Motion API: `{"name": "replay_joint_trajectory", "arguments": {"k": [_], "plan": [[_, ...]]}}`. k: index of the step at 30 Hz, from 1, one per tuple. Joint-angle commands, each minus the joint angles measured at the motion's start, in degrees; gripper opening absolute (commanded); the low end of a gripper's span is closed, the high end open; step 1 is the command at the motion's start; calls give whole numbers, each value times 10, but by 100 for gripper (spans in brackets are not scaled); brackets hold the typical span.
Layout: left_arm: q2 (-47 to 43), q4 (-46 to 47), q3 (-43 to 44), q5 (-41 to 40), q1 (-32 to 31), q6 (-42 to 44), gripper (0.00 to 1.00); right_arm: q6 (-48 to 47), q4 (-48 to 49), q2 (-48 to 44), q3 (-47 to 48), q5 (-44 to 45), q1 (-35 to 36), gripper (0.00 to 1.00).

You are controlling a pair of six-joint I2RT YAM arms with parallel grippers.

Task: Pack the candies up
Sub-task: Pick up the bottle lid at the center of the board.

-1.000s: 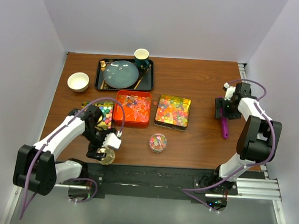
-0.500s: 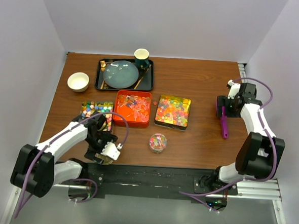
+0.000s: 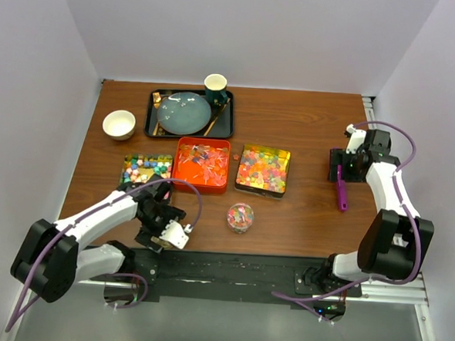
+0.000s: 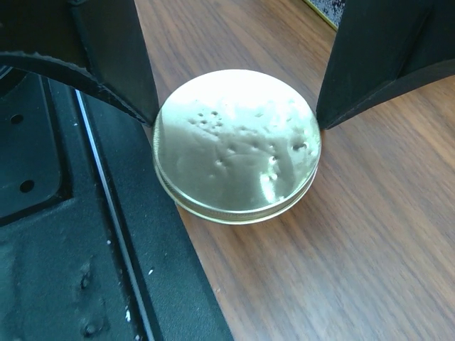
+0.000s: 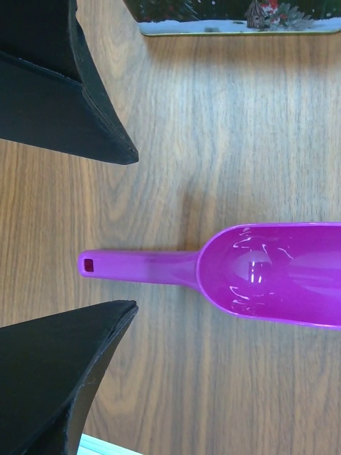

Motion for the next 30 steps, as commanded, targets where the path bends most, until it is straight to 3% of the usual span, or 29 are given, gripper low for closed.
{"name": "replay_joint_trajectory", "arguments": {"k": [1,4,13,19,23,30], "plan": [[2,20,-1,36,-6,-16,94,4,0,-23,-5,-17,-2,81],[10,19,22,47,-6,-24,86,12,2,-23,-7,-17,-3,81],[51,1,204,132,-14,-99,85,32,20,-12,-4,-22,-2,80],[152,16,340,119,-80,-190,85,37,21,-4,2,-28,-2,80],[198,43,388,96,-128,-248,85,44,22,-9,1,-22,-3,81],[269,69,432,91,-175,-271,86,49,26,-9,-5,-4,-2,82]]}}
